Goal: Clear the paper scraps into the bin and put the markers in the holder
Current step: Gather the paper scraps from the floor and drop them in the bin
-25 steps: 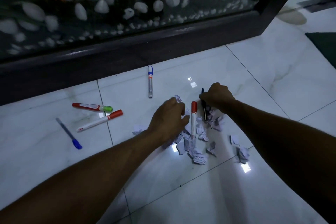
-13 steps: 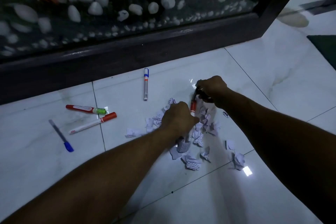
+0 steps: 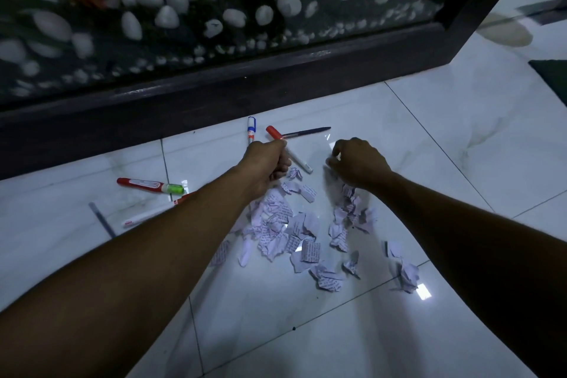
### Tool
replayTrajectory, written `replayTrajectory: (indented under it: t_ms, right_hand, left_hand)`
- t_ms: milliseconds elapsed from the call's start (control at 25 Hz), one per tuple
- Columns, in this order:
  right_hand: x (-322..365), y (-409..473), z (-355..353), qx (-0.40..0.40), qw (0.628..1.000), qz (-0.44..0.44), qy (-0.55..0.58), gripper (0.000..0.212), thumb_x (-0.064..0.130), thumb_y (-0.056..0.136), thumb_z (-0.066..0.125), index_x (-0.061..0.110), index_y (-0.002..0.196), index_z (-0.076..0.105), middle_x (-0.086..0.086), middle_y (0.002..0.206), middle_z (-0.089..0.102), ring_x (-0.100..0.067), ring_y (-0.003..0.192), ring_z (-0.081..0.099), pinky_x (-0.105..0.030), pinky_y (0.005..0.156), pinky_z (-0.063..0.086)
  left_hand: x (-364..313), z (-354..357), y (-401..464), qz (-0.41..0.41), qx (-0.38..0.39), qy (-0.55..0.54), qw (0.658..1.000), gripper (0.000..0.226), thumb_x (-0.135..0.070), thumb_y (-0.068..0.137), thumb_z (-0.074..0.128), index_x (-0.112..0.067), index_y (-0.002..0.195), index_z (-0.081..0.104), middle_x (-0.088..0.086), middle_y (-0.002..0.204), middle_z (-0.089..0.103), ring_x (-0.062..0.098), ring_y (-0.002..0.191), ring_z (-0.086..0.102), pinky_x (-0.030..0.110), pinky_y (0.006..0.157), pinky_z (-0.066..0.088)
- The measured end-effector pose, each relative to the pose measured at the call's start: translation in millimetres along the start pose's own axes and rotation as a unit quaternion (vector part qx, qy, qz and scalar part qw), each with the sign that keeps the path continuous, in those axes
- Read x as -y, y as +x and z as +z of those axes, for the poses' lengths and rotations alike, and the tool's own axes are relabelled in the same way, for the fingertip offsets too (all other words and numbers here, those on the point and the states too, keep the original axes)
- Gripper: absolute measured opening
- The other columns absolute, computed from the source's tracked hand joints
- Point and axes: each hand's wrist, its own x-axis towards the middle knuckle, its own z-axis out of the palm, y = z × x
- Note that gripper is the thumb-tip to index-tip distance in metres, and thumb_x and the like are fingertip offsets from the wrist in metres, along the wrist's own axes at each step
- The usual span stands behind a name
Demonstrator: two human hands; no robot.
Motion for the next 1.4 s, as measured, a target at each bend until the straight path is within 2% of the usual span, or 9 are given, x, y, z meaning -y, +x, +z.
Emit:
replayTrajectory:
  t_ms: [120, 320, 520, 640, 880, 1000, 1160, 1280, 1400]
  right_hand:
    - [-0.8, -7.6, 2.5, 0.024, 0.998, -0.065, 0.004, 0.024, 0.028, 0.096, 0.055, 0.011, 0.109, 0.066, -0.011, 0.108, 0.068, -0.026, 0.095, 0.062, -0.033, 0.077, 0.049]
    - [12.6, -29.5, -24.6, 0.202, 0.967, -0.147, 0.058, 0.018, 0.015, 0.095, 0.06, 0.017, 0.11, 0.071, 0.003, 0.095, 0.072, -0.005, 0.074, 0.064, -0.019, 0.07, 0.045]
    - [-20.4, -24.3, -35.4, 0.027, 0.996, -0.073, -0.041, 0.023, 0.018, 0.094, 0.054, 0.019, 0.112, 0.067, -0.008, 0.116, 0.069, -0.025, 0.101, 0.064, -0.032, 0.081, 0.05]
    - [-57.9, -32.2, -36.7, 0.027, 0.996, 0.026, -0.078, 0.041, 0.025, 0.093, 0.053, 0.018, 0.133, 0.055, -0.013, 0.129, 0.055, -0.033, 0.118, 0.056, -0.038, 0.09, 0.047]
    - [-35.8, -65.3, -0.5, 0.063, 0.998, 0.003, -0.032, 0.03, 0.02, 0.091, 0.051, 0.007, 0.119, 0.053, -0.019, 0.111, 0.056, -0.038, 0.102, 0.06, -0.044, 0.085, 0.051]
    - [3.2, -72.9, 7.9, 0.118, 0.991, -0.059, -0.002, 0.025, 0.016, 0.089, 0.055, 0.007, 0.112, 0.06, -0.017, 0.111, 0.063, -0.034, 0.102, 0.06, -0.038, 0.082, 0.049]
    - [27.2, -79.7, -9.4, 0.184, 0.974, -0.135, -0.019, 0.026, 0.025, 0.097, 0.057, 0.015, 0.119, 0.064, -0.009, 0.123, 0.065, -0.025, 0.112, 0.059, -0.032, 0.09, 0.046]
    - [0.1, -88.0, -33.0, 0.146, 0.982, -0.113, -0.035, 0.028, 0.035, 0.097, 0.06, 0.017, 0.118, 0.064, -0.008, 0.121, 0.068, -0.022, 0.107, 0.06, -0.029, 0.084, 0.045]
    - [-54.7, -109.6, -47.1, 0.159, 0.984, -0.019, -0.076, 0.053, 0.058, 0.086, 0.066, 0.024, 0.125, 0.057, -0.007, 0.119, 0.067, -0.024, 0.105, 0.061, -0.033, 0.086, 0.049]
  left_hand:
    - [8.2, -7.1, -3.7, 0.085, -0.015, 0.153, 0.984, 0.034, -0.032, 0.099, 0.054, -0.004, 0.111, 0.069, 0.009, 0.1, 0.072, 0.021, 0.084, 0.065, 0.032, 0.076, 0.051]
    - [46.7, -25.7, -26.4, 0.229, 0.037, 0.476, 0.848, 0.064, -0.055, 0.1, 0.044, -0.02, 0.153, 0.036, 0.004, 0.161, 0.033, 0.025, 0.147, 0.031, 0.038, 0.118, 0.026]
    - [82.2, -20.3, -57.8, 0.255, 0.18, 0.563, 0.765, 0.073, -0.061, 0.099, 0.036, -0.028, 0.16, 0.013, -0.009, 0.168, 0.006, 0.012, 0.155, 0.007, 0.029, 0.121, 0.007]
    - [88.0, -24.2, -75.7, 0.293, 0.184, 0.549, 0.761, 0.07, -0.059, 0.1, 0.035, -0.029, 0.16, 0.015, -0.009, 0.168, 0.01, 0.01, 0.154, 0.008, 0.021, 0.117, 0.003]
    - [88.0, -65.7, -87.3, 0.192, -0.112, 0.617, 0.755, 0.075, -0.068, 0.093, 0.039, -0.021, 0.151, 0.032, 0.013, 0.147, 0.038, 0.031, 0.135, 0.039, 0.042, 0.104, 0.042]
    - [93.1, -71.8, -93.8, 0.066, -0.107, 0.587, 0.8, 0.08, -0.069, 0.093, 0.038, -0.018, 0.153, 0.025, 0.02, 0.151, 0.031, 0.038, 0.138, 0.034, 0.046, 0.108, 0.038]
    - [97.2, -45.2, -97.4, 0.067, -0.029, 0.466, 0.882, 0.077, -0.065, 0.093, 0.046, -0.017, 0.152, 0.032, 0.022, 0.145, 0.034, 0.04, 0.134, 0.039, 0.043, 0.109, 0.038]
    - [101.0, -14.4, -104.7, 0.077, 0.088, 0.513, 0.851, 0.089, -0.075, 0.085, 0.045, -0.021, 0.155, 0.028, 0.015, 0.155, 0.027, 0.037, 0.14, 0.033, 0.041, 0.112, 0.034]
    - [97.3, -10.6, -112.9, 0.122, 0.081, 0.536, 0.831, 0.101, -0.076, 0.082, 0.053, -0.021, 0.158, 0.015, 0.015, 0.155, 0.024, 0.036, 0.143, 0.029, 0.044, 0.114, 0.032]
